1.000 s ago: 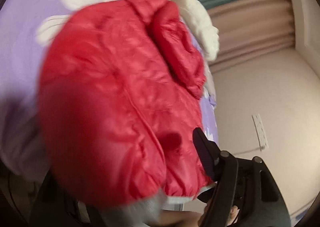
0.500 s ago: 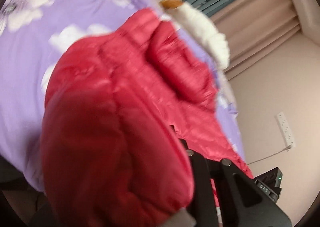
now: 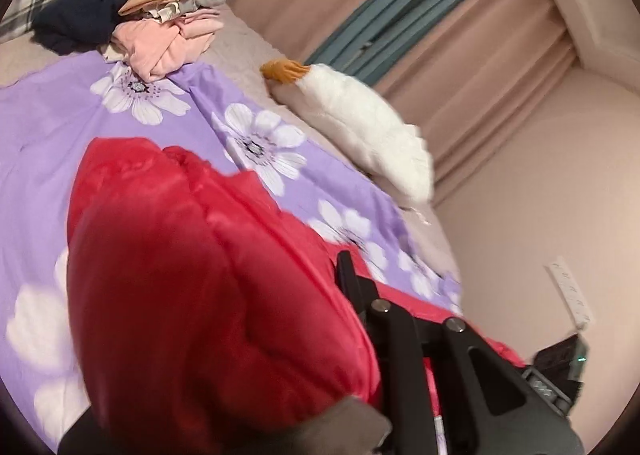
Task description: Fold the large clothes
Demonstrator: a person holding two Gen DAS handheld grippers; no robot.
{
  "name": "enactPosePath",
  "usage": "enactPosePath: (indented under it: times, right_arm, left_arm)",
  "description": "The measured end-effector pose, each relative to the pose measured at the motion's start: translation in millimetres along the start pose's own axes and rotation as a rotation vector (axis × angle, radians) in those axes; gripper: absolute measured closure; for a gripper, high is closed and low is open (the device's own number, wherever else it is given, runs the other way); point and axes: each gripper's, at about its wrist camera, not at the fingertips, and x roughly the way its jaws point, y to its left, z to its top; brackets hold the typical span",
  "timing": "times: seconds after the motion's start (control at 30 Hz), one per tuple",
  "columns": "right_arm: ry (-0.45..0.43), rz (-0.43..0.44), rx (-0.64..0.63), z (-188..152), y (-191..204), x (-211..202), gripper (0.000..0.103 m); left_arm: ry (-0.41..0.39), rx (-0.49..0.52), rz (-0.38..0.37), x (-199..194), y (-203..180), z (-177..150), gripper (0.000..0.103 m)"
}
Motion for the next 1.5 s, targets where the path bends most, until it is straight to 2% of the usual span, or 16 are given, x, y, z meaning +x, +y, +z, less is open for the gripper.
enactPosePath:
  times: [0.03, 0.1, 0.2, 0.3, 0.5, 0.67, 0.83, 0.97, 1.0, 1.07, 1.1, 1.17, 1.27, 1.33, 1.43, 1.5]
  right_arm:
    - [0.013, -0.018, 0.007, 9, -6, 14, 0.089]
    - [0.056, -0.051, 0.045, 28, -26, 52, 0.084]
    - [0.154, -0.132, 0.127, 40, -68, 113, 0.083]
    - [0.169, -0.128, 0.181, 38, -97, 138, 0.083]
    - [0.188, -0.119, 0.149, 37, -102, 145, 0.083]
    - [0.19, -0.099, 0.168, 38, -98, 140, 0.083]
    - [0.184, -0.113, 0.219, 39, -95, 138, 0.072]
    - [0.182, -0.084, 0.251, 41, -90, 131, 0.052]
    - [0.181, -0.068, 0.253, 41, -88, 127, 0.039]
    - [0.152, -0.05, 0.246, 46, -81, 112, 0.027]
    - [0.131, -0.048, 0.227, 49, -76, 102, 0.025]
    - [0.1, -0.028, 0.167, 54, -64, 83, 0.023]
    - [0.062, -0.028, 0.006, 58, -35, 52, 0.019]
    - [0.046, -0.031, -0.114, 56, -18, 40, 0.019]
    - [0.042, -0.07, -0.179, 54, -15, 54, 0.019]
    - [0.073, -0.174, -0.141, 54, -30, 82, 0.026]
  left_arm:
    - [0.018, -0.039, 0.008, 13, 4, 6, 0.083]
    - [0.088, -0.107, 0.047, 62, 18, 24, 0.069]
    - [0.192, -0.112, 0.176, 122, 33, 32, 0.069]
    - [0.175, -0.078, 0.153, 153, 47, 28, 0.068]
    - [0.195, -0.053, 0.111, 147, 54, 30, 0.064]
    - [0.187, -0.051, 0.11, 91, 47, 25, 0.055]
    - [0.17, 0.155, -0.037, 35, 4, 1, 0.048]
    - [0.216, 0.227, -0.048, 38, -22, -11, 0.048]
    - [0.212, 0.266, -0.034, 47, -24, -14, 0.048]
    - [0.277, 0.294, 0.111, 76, -20, -18, 0.05]
    - [0.286, 0.281, 0.142, 86, -13, -19, 0.05]
    - [0.266, 0.201, 0.158, 100, 1, -12, 0.05]
    - [0.217, 0.026, 0.073, 105, 18, 11, 0.049]
    - [0.175, 0.006, 0.063, 108, 18, 26, 0.047]
    - [0.186, 0.037, 0.157, 127, 21, 40, 0.044]
    - [0.259, 0.019, 0.22, 141, 34, 35, 0.054]
